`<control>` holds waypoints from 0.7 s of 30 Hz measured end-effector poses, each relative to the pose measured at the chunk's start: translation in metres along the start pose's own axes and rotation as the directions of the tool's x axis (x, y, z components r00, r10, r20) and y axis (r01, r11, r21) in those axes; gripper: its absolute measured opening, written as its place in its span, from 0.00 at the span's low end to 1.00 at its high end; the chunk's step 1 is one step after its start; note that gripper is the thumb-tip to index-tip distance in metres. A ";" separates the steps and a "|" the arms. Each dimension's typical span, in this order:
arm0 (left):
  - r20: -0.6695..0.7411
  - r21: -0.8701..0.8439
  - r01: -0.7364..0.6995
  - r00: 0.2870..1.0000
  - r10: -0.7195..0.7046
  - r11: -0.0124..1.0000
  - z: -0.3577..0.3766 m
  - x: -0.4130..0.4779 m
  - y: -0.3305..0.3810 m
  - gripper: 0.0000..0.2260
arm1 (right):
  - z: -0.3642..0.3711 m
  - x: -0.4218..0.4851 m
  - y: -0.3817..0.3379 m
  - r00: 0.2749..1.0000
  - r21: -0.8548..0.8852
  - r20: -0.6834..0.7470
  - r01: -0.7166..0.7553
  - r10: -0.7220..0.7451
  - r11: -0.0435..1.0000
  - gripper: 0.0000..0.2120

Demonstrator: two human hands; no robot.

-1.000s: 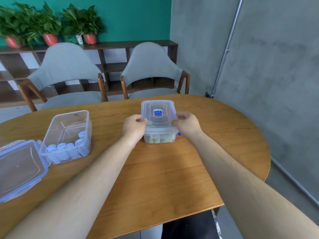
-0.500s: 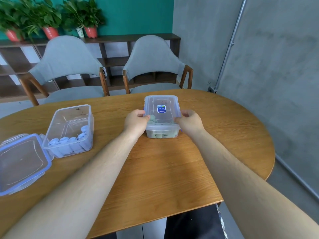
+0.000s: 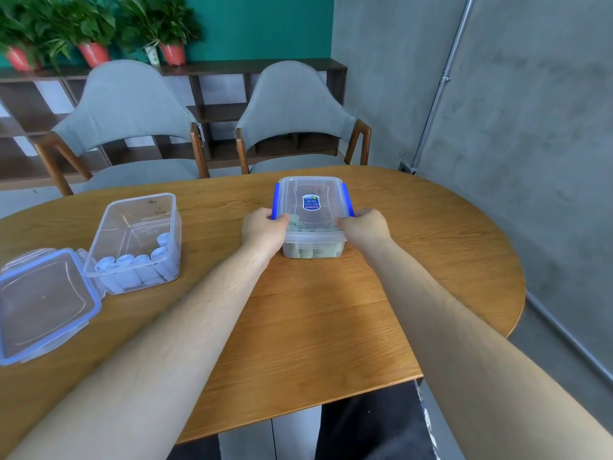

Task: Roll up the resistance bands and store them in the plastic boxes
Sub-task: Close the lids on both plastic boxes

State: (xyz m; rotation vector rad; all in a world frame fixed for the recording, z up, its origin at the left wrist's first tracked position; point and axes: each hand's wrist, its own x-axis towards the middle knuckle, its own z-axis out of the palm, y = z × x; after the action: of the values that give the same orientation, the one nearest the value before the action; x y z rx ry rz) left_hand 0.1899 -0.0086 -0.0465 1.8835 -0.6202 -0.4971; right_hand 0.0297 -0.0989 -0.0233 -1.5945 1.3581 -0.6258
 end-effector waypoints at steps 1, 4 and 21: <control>-0.007 0.011 -0.011 1.000 0.011 1.000 0.000 0.000 0.000 0.07 | 0.001 0.000 0.000 1.000 -0.006 -0.001 0.006 -0.006 1.000 0.06; -0.012 0.104 -0.061 0.998 0.063 0.993 0.001 0.000 0.003 0.07 | 0.002 0.003 0.001 0.999 -0.030 -0.023 0.043 -0.044 0.999 0.09; -0.267 0.278 -0.270 0.900 0.345 0.922 -0.149 -0.046 -0.022 0.07 | 0.126 -0.118 -0.072 0.594 -0.182 0.106 0.800 -0.797 0.572 0.09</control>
State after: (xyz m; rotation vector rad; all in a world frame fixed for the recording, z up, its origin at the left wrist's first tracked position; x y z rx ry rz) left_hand 0.2470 0.1336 -0.0094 1.9794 -0.7730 0.0885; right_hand 0.1389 0.0507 0.0044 -2.4039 0.6100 -1.0200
